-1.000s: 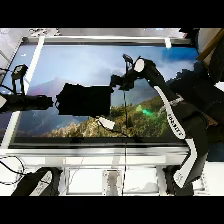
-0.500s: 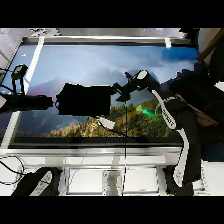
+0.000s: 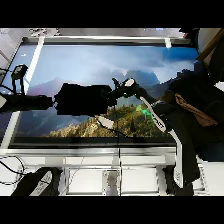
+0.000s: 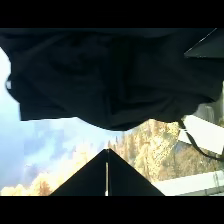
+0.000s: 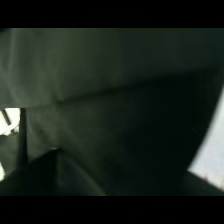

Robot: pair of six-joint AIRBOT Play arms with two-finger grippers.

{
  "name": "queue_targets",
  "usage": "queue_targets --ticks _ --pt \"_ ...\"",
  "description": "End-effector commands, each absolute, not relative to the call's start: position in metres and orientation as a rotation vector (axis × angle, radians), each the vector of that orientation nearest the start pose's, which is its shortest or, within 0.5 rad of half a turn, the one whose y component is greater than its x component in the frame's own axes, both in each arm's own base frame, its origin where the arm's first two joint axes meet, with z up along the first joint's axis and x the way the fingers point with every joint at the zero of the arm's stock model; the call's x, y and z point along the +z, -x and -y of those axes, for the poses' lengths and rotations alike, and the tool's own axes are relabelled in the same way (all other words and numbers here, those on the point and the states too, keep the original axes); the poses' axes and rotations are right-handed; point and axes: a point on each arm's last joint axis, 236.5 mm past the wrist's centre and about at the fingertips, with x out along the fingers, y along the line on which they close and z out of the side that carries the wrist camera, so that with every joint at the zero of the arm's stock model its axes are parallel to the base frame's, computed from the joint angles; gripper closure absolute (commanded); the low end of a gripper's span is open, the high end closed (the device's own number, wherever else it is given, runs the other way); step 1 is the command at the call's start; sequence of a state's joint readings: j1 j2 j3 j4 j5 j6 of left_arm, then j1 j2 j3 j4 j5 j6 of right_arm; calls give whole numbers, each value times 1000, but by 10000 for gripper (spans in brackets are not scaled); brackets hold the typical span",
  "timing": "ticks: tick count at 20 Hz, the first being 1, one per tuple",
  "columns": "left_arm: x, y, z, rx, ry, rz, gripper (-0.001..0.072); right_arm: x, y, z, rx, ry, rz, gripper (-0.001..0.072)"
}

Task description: Fold the clothes and pants, and hang the long-sleeved shirts on hangers.

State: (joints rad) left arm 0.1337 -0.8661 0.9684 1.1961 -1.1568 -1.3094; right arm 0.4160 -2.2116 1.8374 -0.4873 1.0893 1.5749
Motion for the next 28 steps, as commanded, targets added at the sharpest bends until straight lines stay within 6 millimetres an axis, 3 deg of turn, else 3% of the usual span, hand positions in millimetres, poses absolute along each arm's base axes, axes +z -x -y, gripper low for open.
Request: queue_targets --ticks 1,3,4,6,8,9,11,14,16,20,23,25,28 --pt "96 -327 36 -240 147 -987 700 -91 -446 -416 741 -858 -1494 424" --pt "96 -327 36 -240 147 -987 700 -82 -452 -418 752 -870 -1471 691" --pt "96 -327 36 -240 147 -987 700 -71 -458 -418 783 -859 -1445 694" --pt "96 -327 36 -240 147 -987 701 -30 -470 -413 894 -809 -1377 695" --pt "96 -327 36 -240 147 -987 700 26 -485 -394 977 -777 -1295 695" --pt "96 -327 36 -240 148 -987 701 52 -496 -375 978 -774 -1243 695" --pt "96 -327 36 -240 148 -988 701 81 -512 -322 919 -716 -1179 695" --pt "96 -327 36 -242 151 -987 700 88 -525 -221 740 -607 -1176 695" --pt "96 -327 36 -242 151 -986 700 97 -535 -161 656 -630 -1150 695" --pt "96 -327 36 -242 151 -985 700 115 -553 -13 419 -724 -1017 696" --pt "96 -327 36 -242 150 -985 700 137 -538 97 234 -771 -906 696" --pt "96 -327 36 -241 151 -985 700 157 -513 166 93 -768 -832 696" --pt "96 -327 36 -230 173 -988 700 182 -459 242 -93 -746 -778 696"
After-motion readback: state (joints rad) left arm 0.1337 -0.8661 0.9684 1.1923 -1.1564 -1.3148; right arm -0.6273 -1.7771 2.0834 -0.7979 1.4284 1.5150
